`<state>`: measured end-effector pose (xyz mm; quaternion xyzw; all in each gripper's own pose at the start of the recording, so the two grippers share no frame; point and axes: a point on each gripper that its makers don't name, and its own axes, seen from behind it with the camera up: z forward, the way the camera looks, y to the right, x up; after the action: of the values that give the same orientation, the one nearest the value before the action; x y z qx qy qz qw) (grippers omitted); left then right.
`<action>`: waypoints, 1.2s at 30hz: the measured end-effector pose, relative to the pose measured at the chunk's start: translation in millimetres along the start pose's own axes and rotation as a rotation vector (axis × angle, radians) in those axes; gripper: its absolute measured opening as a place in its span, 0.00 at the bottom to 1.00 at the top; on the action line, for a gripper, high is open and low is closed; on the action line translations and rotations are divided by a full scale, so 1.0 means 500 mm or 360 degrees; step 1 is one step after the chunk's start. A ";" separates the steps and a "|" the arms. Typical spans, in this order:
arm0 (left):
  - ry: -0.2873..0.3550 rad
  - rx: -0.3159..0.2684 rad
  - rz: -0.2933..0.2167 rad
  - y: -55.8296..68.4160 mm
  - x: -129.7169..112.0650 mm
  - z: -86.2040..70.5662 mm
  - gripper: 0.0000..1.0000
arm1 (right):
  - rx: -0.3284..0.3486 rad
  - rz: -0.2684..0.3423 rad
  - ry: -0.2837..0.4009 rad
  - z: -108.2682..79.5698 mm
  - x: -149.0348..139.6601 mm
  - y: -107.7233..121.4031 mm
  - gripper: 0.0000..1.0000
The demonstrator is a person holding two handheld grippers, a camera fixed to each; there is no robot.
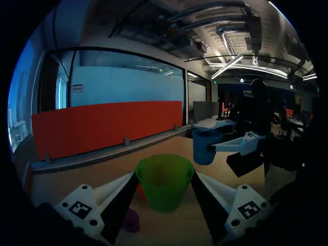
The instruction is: Pour water
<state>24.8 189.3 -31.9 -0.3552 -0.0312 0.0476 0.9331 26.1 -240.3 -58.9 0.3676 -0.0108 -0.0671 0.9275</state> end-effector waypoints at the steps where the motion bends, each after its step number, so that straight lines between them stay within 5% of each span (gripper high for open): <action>1: 0.0008 0.0003 0.0005 0.000 0.003 0.000 0.88 | 0.0001 -0.0001 0.0001 0.000 0.001 -0.001 0.91; 21: 0.0019 0.0008 0.0033 0.000 0.013 0.008 0.88 | 0.0014 -0.0046 0.0020 0.000 0.031 0.004 0.91; 36: 0.0007 -0.0031 0.0013 0.016 -0.004 0.020 0.87 | 0.0047 -0.0283 0.0012 0.007 0.075 0.000 0.90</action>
<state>21.2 201.7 -29.9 -0.3646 -0.0282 0.0503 0.9294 62.8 -247.8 -57.5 0.3810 0.0243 -0.1476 0.9124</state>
